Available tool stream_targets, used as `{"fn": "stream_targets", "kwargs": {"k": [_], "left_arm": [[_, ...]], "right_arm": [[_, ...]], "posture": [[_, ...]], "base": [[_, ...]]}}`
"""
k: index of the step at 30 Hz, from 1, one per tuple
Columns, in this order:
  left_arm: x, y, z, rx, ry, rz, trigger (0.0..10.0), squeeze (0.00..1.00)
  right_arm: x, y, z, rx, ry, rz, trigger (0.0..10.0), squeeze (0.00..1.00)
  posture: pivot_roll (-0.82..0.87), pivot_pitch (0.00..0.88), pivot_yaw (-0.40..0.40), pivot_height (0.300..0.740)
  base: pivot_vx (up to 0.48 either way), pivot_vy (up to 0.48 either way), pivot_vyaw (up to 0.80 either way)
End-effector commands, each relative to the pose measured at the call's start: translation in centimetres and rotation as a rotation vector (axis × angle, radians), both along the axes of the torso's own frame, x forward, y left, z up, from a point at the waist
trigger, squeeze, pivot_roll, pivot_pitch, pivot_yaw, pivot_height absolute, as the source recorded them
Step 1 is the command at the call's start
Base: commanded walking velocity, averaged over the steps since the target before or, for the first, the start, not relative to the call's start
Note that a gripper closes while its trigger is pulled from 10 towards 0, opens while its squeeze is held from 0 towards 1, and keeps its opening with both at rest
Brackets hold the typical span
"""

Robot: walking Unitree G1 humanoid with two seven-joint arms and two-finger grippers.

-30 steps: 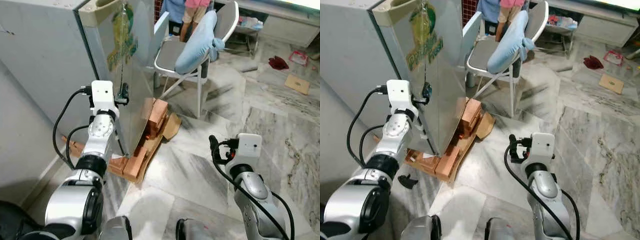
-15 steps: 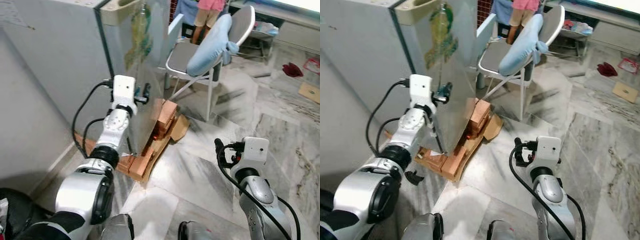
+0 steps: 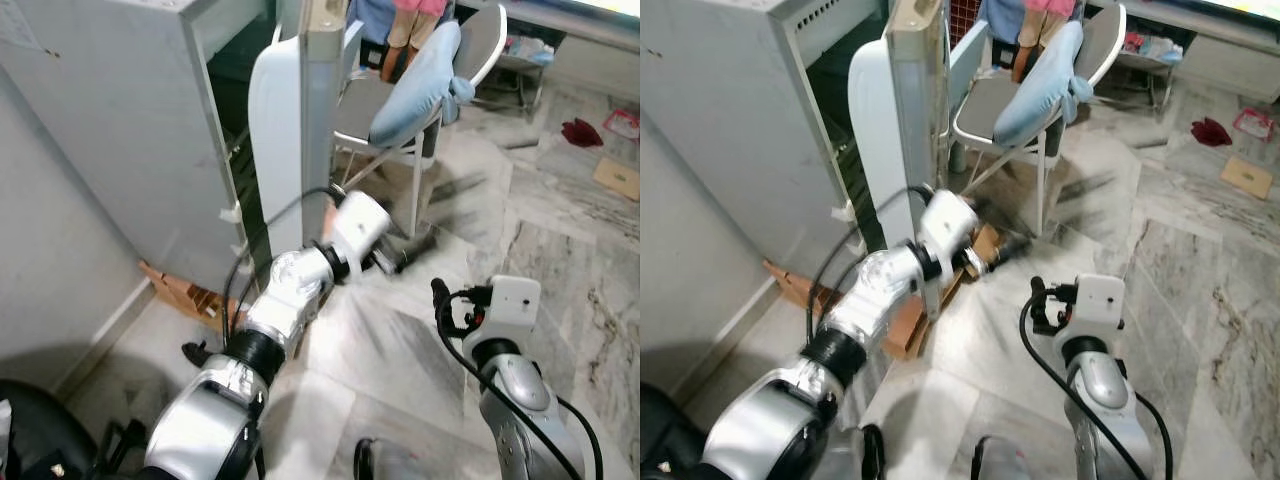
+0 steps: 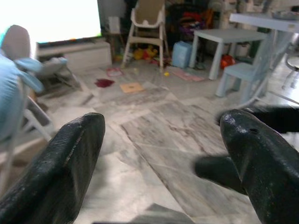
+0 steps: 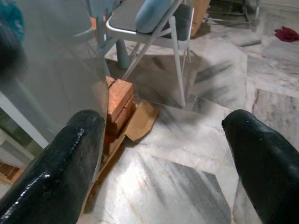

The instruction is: Restocking fridge

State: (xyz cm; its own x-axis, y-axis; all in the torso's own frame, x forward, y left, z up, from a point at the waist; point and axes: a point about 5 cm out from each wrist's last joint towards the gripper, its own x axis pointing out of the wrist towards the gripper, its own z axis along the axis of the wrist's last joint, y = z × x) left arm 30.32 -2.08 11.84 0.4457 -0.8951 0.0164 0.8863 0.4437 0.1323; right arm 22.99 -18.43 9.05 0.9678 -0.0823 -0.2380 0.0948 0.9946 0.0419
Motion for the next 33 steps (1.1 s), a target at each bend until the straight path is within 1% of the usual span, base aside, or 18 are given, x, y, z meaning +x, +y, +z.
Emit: {"fn": "stream_targets", "kwargs": {"k": [1, 2, 3, 4, 7, 8, 11, 14, 18, 20, 22, 23, 24, 25, 26, 28, 30, 33], "left_arm": [[-1.1, -2.1, 1.7, -0.086, -0.024, -0.045, 10.0, 0.00], [-0.4, -0.5, 1.8, -0.085, -0.037, 0.010, 10.0, 0.00], [-0.4, -0.5, 1.8, -0.085, -0.037, 0.010, 10.0, 0.00], [0.4, 1.4, 1.8, -0.084, -0.053, 0.098, 10.0, 0.00], [1.8, 4.8, 1.7, -0.094, -0.048, 0.285, 10.0, 0.00], [2.5, 7.1, 1.3, -0.088, -0.057, 0.409, 10.0, 0.00], [3.7, 11.2, 0.5, -0.075, -0.032, 0.627, 10.0, 0.00], [4.1, 12.8, 0.6, -0.091, 0.004, 0.693, 10.0, 0.00], [4.4, 13.5, 0.2, -0.068, 0.011, 0.730, 10.0, 0.00], [4.7, 13.4, -0.2, -0.041, 0.026, 0.726, 10.0, 0.00], [5.2, 12.3, -0.4, -0.028, 0.054, 0.669, 10.0, 0.00], [5.2, 12.3, -0.4, -0.028, 0.054, 0.669, 10.0, 0.00], [5.5, 11.4, -0.1, -0.016, 0.043, 0.637, 10.0, 0.00], [5.6, 11.2, 0.0, -0.009, 0.035, 0.632, 10.0, 0.00], [5.9, 10.5, 0.1, 0.019, 0.032, 0.633, 10.0, 0.00], [6.4, 10.2, 0.3, 0.033, 0.040, 0.664, 10.0, 0.00], [6.6, 10.2, 0.4, 0.036, 0.045, 0.684, 10.0, 0.00], [7.3, 9.7, 1.5, 0.032, 0.025, 0.720, 10.0, 0.00]], "right_arm": [[-0.1, 0.0, -0.2, 0.003, 0.012, -0.001, 10.0, 0.00], [0.0, 0.0, -0.3, 0.004, 0.012, -0.002, 10.0, 0.00], [0.0, 0.0, -0.3, 0.004, 0.012, -0.002, 10.0, 0.00], [0.0, 0.1, -0.3, 0.005, 0.012, -0.003, 10.0, 0.00], [0.0, 0.1, -0.4, 0.006, 0.012, -0.004, 10.0, 0.00], [0.0, 0.1, -0.4, 0.006, 0.013, -0.004, 10.0, 0.00], [0.1, 0.2, -0.5, 0.007, 0.013, 0.001, 10.0, 0.00], [0.2, 0.2, -0.5, 0.003, 0.013, 0.010, 10.0, 0.00], [0.2, 0.0, -0.4, -0.001, 0.012, 0.010, 10.0, 0.00], [0.3, -0.1, -0.4, -0.002, 0.013, 0.010, 10.0, 0.00], [0.3, 0.0, -0.4, -0.006, 0.012, 0.013, 10.0, 0.00], [0.3, 0.0, -0.4, -0.006, 0.012, 0.013, 10.0, 0.00], [0.3, 0.0, -0.4, -0.007, 0.011, 0.014, 10.0, 0.00], [0.3, 0.0, -0.4, -0.008, 0.011, 0.015, 10.0, 0.00], [0.3, 0.0, -0.4, -0.009, 0.010, 0.014, 10.0, 0.00], [0.3, 0.0, -0.3, -0.010, 0.009, 0.014, 10.0, 0.00], [0.3, 0.0, -0.3, -0.010, 0.008, 0.013, 10.0, 0.00], [0.3, 0.0, -0.2, -0.012, 0.003, 0.011, 10.0, 0.00]], "posture": [[-0.10, 0.097, -0.010, 0.740], [-0.09, 0.097, -0.009, 0.740], [-0.09, 0.097, -0.009, 0.740], [-0.09, 0.098, -0.007, 0.740], [-0.08, 0.098, -0.007, 0.740], [-0.08, 0.098, -0.008, 0.740], [-0.08, 0.099, -0.013, 0.740], [-0.08, 0.096, -0.020, 0.740], [-0.08, 0.094, -0.023, 0.740], [-0.09, 0.094, -0.027, 0.740], [-0.09, 0.094, -0.028, 0.740], [-0.09, 0.094, -0.028, 0.740], [-0.09, 0.093, -0.030, 0.740], [-0.09, 0.093, -0.030, 0.740], [-0.10, 0.091, -0.031, 0.740], [-0.10, 0.092, -0.030, 0.740], [-0.10, 0.092, -0.030, 0.740], [-0.12, 0.095, -0.025, 0.740]], "base": [[0.000, 0.000, 0.00], [0.000, 0.000, 0.00], [0.000, 0.000, 0.00], [0.000, 0.000, 0.00], [0.000, 0.000, 0.00], [0.000, 0.000, 0.00], [0.000, 0.000, 0.00], [0.000, 0.000, 0.00], [0.000, 0.000, 0.00], [0.000, 0.000, 0.00], [0.000, 0.000, 0.00], [0.000, 0.000, 0.00], [0.000, 0.000, 0.00], [0.000, 0.000, 0.00], [0.000, 0.000, 0.00], [0.000, 0.000, 0.00], [0.000, 0.000, 0.00], [0.000, 0.000, 0.00]]}}
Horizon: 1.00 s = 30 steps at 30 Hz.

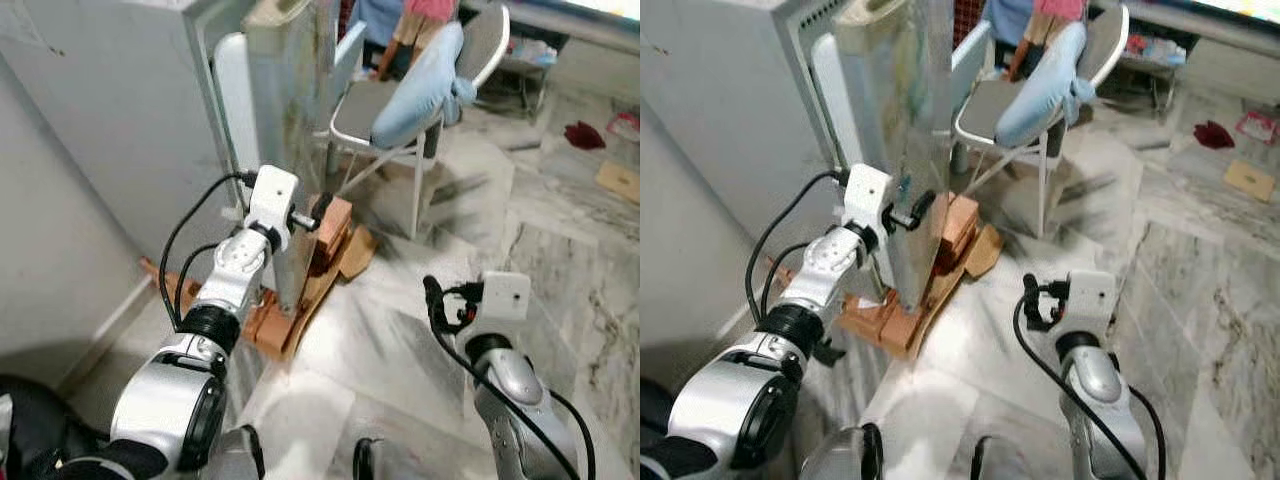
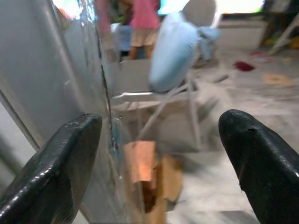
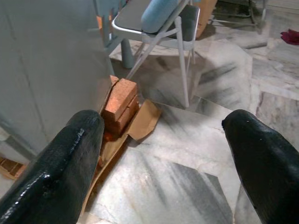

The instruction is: Restocking fridge

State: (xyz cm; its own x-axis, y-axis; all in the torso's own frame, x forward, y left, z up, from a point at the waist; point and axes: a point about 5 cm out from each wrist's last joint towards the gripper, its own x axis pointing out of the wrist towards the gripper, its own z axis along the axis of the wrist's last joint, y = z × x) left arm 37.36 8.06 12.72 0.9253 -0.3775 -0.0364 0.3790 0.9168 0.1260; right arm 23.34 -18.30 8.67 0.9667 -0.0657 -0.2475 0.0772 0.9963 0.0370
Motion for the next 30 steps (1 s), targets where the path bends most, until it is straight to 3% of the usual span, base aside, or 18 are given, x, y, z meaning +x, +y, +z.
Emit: {"fn": "stream_targets", "kwargs": {"k": [1, 9, 11, 14, 17, 20, 24, 30], "left_arm": [[0.4, -0.6, 1.0, -0.007, -0.024, -0.004, 10.0, 0.00], [0.0, -0.3, 0.7, -0.039, -0.053, -0.037, 10.0, 0.00], [-0.5, 0.5, 0.2, -0.051, -0.063, -0.035, 10.0, 0.00], [-2.3, 3.0, -1.3, -0.076, -0.076, 0.020, 10.0, 0.00], [-3.5, 4.3, -1.6, -0.055, -0.113, 0.047, 10.0, 0.00], [-3.9, 4.8, -1.7, -0.052, -0.121, 0.063, 10.0, 0.00], [-6.4, 8.1, -2.7, -0.064, -0.118, 0.235, 10.0, 0.00], [-7.8, 9.4, -3.0, -0.063, -0.112, 0.281, 10.0, 0.00]], "right_arm": [[-0.2, -0.2, 0.2, -0.009, -0.007, -0.012, 10.0, 0.00], [-0.1, -0.1, 0.0, -0.008, -0.004, -0.012, 10.0, 0.00], [0.0, -0.1, 0.0, -0.007, -0.004, -0.011, 10.0, 0.00], [0.1, 0.1, -0.2, -0.001, -0.001, -0.006, 10.0, 0.00], [0.2, 0.2, -0.2, 0.001, -0.001, -0.003, 10.0, 0.00], [0.3, 0.2, -0.2, 0.001, -0.002, -0.003, 10.0, 0.00], [0.5, 0.2, -0.2, 0.001, -0.008, 0.000, 10.0, 0.00], [0.8, 0.4, 0.0, -0.007, -0.028, 0.018, 10.0, 0.00]], "posture": [[-0.12, 0.094, -0.025, 0.740], [-0.10, 0.097, -0.025, 0.740], [-0.09, 0.097, -0.026, 0.740], [-0.08, 0.099, -0.026, 0.740], [-0.07, 0.099, -0.029, 0.740], [-0.07, 0.099, -0.029, 0.740], [-0.05, 0.094, -0.034, 0.740], [-0.04, 0.091, -0.034, 0.740]], "base": [[0.000, 0.000, 0.00], [0.000, 0.000, 0.00], [0.000, 0.000, 0.00], [0.000, 0.000, 0.00], [0.000, 0.000, 0.00], [0.000, 0.000, 0.00], [0.000, 0.000, 0.00], [0.099, 0.000, 0.00]]}}
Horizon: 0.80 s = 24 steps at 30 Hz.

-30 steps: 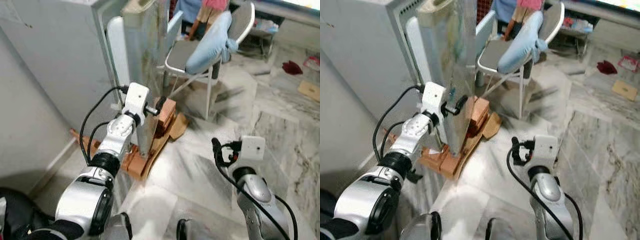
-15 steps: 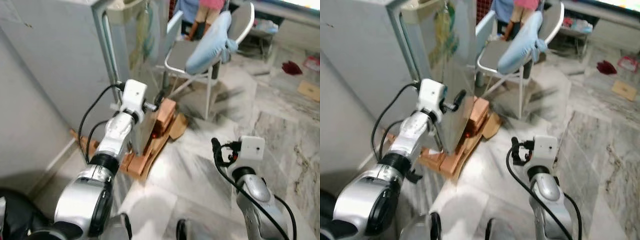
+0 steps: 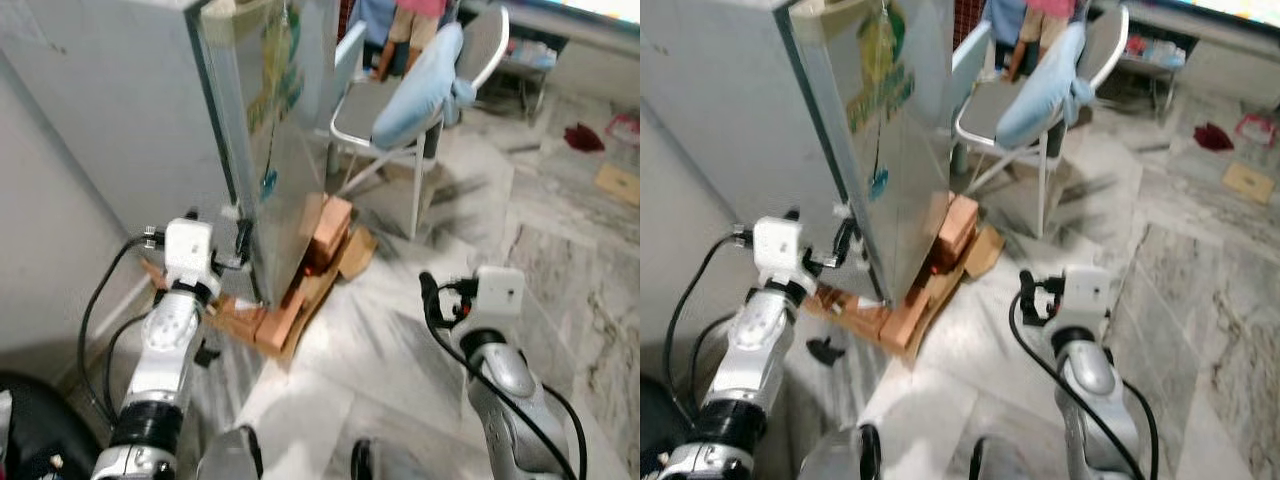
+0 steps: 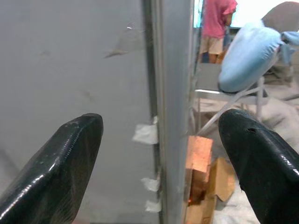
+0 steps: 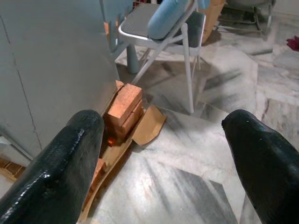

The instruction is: Restocking fridge

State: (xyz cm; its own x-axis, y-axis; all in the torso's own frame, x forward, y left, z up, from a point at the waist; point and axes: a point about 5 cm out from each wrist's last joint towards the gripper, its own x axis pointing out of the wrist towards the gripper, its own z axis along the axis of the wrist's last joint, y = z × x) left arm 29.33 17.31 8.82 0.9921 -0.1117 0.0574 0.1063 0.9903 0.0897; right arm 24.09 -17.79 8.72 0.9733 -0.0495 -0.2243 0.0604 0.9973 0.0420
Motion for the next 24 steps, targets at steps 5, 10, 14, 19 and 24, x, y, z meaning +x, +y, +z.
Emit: {"fn": "stream_targets", "kwargs": {"k": [5, 10, 14, 19, 24], "left_arm": [[0.2, 0.3, 1.6, 0.009, -0.032, 0.004, 10.0, 0.00], [0.3, 0.3, 2.1, 0.041, -0.044, -0.023, 10.0, 0.00], [0.3, 0.1, 2.4, 0.024, -0.049, -0.043, 10.0, 0.00], [0.2, 0.2, 2.5, 0.003, -0.041, 0.011, 10.0, 0.00], [0.0, 0.4, 2.5, 0.007, -0.051, 0.036, 10.0, 0.00]], "right_arm": [[0.2, 0.0, 0.0, -0.011, -0.013, 0.002, 10.0, 0.00], [0.2, 0.0, 0.1, -0.005, -0.017, -0.007, 10.0, 0.00], [0.2, 0.1, 0.1, -0.004, -0.023, -0.014, 10.0, 0.00], [0.1, 0.1, 0.0, -0.003, -0.019, -0.016, 10.0, 0.00], [0.1, 0.1, -0.1, -0.002, -0.015, -0.015, 10.0, 0.00]], "posture": [[-0.04, 0.088, -0.031, 0.740], [-0.04, 0.089, -0.022, 0.740], [-0.04, 0.091, -0.019, 0.740], [-0.04, 0.091, -0.020, 0.740], [-0.04, 0.092, -0.020, 0.740]], "base": [[0.414, 0.000, 0.00], [0.442, 0.000, 0.00], [0.480, 0.000, 0.00], [0.363, 0.000, 0.00], [0.000, 0.000, 0.00]]}}
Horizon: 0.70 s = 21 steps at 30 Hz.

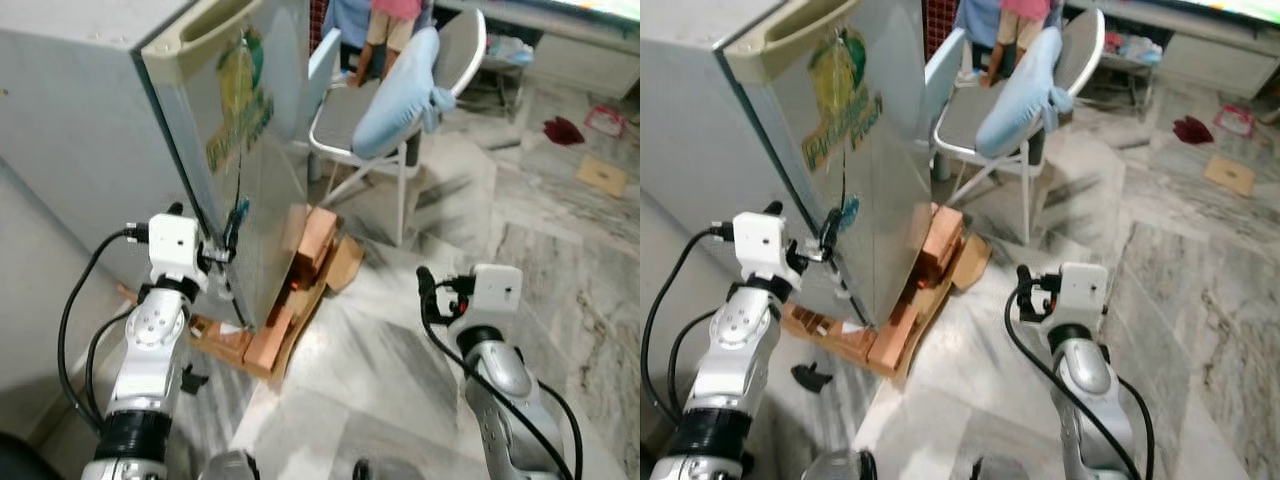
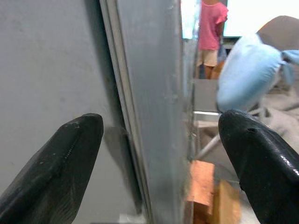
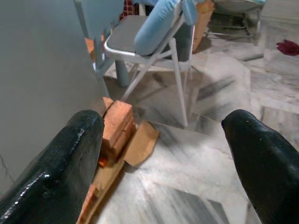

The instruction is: Restocking fridge

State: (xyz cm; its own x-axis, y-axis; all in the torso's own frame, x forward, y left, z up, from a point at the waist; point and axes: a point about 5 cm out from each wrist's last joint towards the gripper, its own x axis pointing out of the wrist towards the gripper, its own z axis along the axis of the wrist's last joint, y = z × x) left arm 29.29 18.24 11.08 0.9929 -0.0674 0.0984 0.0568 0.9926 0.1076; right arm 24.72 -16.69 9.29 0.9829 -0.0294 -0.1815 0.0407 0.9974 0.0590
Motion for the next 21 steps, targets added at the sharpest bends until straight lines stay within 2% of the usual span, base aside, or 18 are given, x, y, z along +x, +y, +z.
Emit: {"fn": "stream_targets", "kwargs": {"k": [1, 5, 12, 21], "left_arm": [[-0.1, -0.5, 0.2, -0.008, -0.009, -0.010, 10.0, 0.00], [0.0, -0.5, 0.2, -0.009, -0.008, -0.014, 10.0, 0.00], [1.8, 0.7, 1.2, 0.011, -0.028, 0.056, 10.0, 0.00], [4.0, 0.9, 1.7, 0.015, -0.022, 0.056, 10.0, 0.00]], "right_arm": [[-0.5, -1.0, -0.7, -0.017, 0.031, -0.032, 10.0, 0.00], [-0.5, -1.0, -0.7, -0.017, 0.031, -0.032, 10.0, 0.00], [-0.5, -1.0, -0.6, -0.020, 0.032, -0.033, 10.0, 0.00], [-0.8, -1.2, -0.7, -0.025, 0.038, -0.039, 10.0, 0.00]], "posture": [[-0.04, 0.092, -0.020, 0.740], [-0.04, 0.093, -0.022, 0.740], [-0.05, 0.100, -0.021, 0.740], [-0.06, 0.104, -0.018, 0.740]], "base": [[0.000, 0.000, 0.00], [0.000, 0.000, 0.00], [0.000, 0.000, 0.00], [0.000, 0.000, 0.00]]}}
